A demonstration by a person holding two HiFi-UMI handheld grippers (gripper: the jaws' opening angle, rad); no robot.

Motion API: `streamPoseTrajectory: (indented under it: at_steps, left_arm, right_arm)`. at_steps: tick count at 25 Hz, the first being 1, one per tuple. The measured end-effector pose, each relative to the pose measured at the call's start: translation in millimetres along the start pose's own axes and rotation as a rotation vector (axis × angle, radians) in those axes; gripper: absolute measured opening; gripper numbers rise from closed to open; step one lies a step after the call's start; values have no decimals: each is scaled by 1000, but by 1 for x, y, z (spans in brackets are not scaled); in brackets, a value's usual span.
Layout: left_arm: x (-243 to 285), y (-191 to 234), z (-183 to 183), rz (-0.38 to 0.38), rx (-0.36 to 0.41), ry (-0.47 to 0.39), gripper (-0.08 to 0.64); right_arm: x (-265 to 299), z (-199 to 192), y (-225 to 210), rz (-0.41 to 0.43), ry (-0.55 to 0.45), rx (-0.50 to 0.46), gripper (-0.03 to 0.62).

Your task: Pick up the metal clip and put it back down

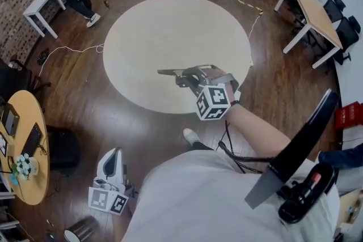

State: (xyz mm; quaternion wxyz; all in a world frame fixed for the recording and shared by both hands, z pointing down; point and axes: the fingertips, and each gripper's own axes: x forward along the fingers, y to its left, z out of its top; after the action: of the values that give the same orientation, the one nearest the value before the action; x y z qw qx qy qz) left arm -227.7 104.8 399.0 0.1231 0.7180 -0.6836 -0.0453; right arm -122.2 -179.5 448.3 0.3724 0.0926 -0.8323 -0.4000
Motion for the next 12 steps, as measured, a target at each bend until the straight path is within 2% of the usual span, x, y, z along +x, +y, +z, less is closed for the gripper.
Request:
streamPoseTrajectory:
  at_steps: [12]
  left_arm:
    - [-51,9,-20,-37,-6,27,-7]
  right_arm:
    - [-85,81,30,-43,-42,-14,5]
